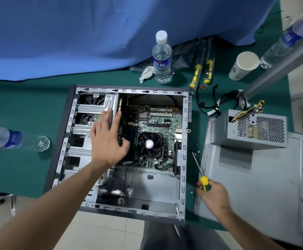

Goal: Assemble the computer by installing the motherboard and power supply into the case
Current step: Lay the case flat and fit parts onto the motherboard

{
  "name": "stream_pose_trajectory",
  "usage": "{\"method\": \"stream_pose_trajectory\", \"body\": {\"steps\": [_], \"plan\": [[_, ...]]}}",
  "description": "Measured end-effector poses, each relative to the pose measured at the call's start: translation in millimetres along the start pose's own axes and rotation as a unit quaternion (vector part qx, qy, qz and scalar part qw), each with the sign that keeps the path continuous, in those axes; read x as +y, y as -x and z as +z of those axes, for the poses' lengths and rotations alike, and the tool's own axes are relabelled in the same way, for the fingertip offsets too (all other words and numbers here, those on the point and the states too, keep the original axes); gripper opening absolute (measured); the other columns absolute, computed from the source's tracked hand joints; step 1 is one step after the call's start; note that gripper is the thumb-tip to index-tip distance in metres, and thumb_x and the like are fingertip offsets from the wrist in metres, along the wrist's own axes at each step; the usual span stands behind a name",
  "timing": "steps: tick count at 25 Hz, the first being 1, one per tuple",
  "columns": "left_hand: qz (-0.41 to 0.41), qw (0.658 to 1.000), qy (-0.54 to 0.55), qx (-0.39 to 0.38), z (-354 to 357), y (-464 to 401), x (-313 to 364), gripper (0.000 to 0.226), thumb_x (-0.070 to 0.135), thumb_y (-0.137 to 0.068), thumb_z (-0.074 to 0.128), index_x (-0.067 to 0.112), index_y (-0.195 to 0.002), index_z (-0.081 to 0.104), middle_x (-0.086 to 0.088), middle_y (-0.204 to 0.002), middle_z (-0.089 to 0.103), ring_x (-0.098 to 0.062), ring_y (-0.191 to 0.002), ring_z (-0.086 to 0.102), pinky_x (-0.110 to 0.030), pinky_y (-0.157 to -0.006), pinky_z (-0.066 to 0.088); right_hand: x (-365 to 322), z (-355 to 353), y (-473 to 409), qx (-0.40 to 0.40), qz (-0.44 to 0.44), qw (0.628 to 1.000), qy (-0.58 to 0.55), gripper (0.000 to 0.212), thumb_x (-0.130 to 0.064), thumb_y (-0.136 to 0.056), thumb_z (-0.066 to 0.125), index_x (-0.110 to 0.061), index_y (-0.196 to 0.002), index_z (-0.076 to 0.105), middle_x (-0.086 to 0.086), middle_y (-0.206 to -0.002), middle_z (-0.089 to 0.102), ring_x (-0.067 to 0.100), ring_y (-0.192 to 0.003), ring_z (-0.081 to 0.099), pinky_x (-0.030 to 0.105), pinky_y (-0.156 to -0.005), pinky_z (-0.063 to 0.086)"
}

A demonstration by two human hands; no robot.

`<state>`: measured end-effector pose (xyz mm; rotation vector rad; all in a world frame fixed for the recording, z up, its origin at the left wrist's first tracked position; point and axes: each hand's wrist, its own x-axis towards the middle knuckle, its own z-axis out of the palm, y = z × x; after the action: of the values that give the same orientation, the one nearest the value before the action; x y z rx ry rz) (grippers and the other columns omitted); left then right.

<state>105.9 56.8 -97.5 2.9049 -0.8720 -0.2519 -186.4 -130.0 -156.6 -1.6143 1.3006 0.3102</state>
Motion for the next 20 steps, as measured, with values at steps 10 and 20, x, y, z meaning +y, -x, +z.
{"method": "stream_pose_trajectory", "body": {"steps": [10,20], "plan": [[-0.005,1.0,0.006,0.009,-0.5,-2.4,-1.5,0.086,0.042,-0.074,0.05,0.021,-0.155,0.028,-0.01,-0.162,0.019,-0.028,-0.149,0.013,-0.05,-0.116,0.018,4.3,5.3,-3.2,0.006,-0.03,0.999,0.018,0.011,-0.012,-0.086,0.074,-0.019,-0.078,0.071,-0.002,-0.069,0.069,0.019,-0.065,0.064,0.02,-0.057,0.044],[-0.007,1.0,0.015,0.006,-0.5,-0.4,-1.3,0.085,0.043,-0.076,0.047,0.022,-0.155,0.026,-0.009,-0.163,0.017,-0.026,-0.149,0.011,-0.047,-0.117,0.015,-90.6,-28.9,1.1,0.038,-0.138,0.979,-0.148,0.009,-0.02,-0.086,0.074,-0.025,-0.08,0.072,-0.012,-0.07,0.068,0.004,-0.061,0.058,0.031,-0.066,0.051]]}}
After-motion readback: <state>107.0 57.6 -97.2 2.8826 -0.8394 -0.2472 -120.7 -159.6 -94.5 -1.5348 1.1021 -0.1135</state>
